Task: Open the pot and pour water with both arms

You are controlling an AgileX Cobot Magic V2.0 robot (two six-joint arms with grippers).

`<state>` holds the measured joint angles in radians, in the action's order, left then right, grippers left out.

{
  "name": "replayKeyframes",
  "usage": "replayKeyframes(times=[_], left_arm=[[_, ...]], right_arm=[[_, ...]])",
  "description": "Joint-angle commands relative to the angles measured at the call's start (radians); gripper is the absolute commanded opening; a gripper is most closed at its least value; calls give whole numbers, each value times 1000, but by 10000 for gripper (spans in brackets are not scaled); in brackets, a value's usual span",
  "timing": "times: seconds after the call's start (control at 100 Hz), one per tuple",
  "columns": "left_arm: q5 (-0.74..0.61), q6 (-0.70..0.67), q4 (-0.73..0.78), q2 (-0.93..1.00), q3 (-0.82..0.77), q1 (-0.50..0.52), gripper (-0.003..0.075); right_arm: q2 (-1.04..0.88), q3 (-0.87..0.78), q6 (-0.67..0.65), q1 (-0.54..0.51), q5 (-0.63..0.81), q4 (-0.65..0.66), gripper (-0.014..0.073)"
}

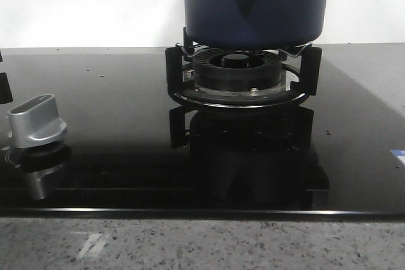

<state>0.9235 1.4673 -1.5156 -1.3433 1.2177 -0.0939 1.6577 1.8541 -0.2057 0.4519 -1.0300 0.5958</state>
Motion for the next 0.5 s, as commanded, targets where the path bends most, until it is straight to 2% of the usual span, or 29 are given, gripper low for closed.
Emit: replayKeyframes(times=[0.0, 0.49], left_arm=[[5, -3, -104, 38, 28, 2, 252], [5, -3, -104, 38, 28, 2, 251]], right_arm=[[-44, 27, -18, 25, 66, 131, -46], [-44, 27, -20, 47, 51, 271, -46]])
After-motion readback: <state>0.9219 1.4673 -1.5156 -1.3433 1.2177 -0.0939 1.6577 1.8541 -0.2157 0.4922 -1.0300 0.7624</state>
